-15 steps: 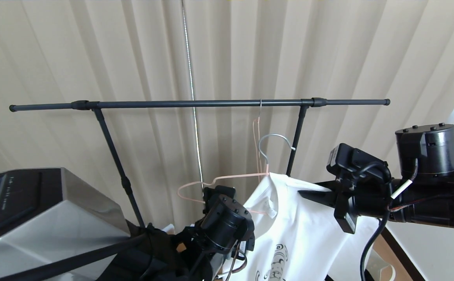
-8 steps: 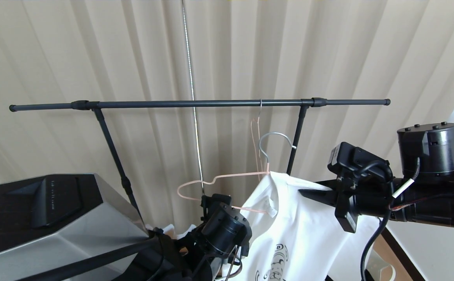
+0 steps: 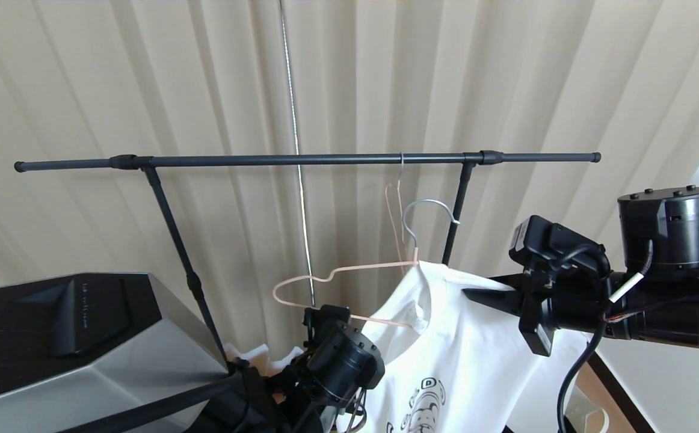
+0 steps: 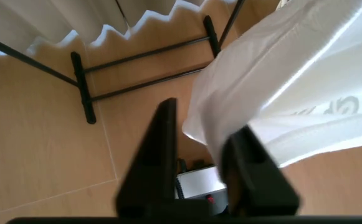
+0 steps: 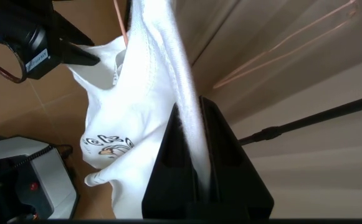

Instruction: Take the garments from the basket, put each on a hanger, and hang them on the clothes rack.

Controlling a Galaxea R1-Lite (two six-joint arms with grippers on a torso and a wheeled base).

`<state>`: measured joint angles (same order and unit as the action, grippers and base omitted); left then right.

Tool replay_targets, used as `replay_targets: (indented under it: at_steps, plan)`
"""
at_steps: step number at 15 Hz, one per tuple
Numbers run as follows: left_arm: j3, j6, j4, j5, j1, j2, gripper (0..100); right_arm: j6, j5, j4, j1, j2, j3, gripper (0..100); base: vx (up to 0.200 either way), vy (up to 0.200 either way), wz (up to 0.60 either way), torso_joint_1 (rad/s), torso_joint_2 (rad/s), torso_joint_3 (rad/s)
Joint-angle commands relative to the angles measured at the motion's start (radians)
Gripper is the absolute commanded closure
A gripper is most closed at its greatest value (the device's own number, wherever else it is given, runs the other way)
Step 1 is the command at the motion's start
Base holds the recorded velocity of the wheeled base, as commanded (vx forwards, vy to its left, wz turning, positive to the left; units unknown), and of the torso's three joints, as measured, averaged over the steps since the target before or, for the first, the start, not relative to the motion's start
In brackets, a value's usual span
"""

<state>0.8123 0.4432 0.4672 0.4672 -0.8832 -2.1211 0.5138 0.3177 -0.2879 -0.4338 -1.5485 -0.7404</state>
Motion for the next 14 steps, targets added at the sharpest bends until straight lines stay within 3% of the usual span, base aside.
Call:
replay_targets:
  at_steps: [1, 14]
  plan:
    - [-0.013, 0.000, -0.001, 0.002, 0.006, 0.047, 100, 0.000, 0.001, -0.001, 0.010, -0.004, -0.002, 100, 0.000, 0.000, 0.00, 0.000, 0.00, 0.000]
    - [-0.022, -0.037, -0.002, 0.005, 0.217, 0.158, 100, 0.000, 0.008, -0.001, 0.027, -0.002, 0.004, 100, 0.000, 0.000, 0.00, 0.000, 0.00, 0.000]
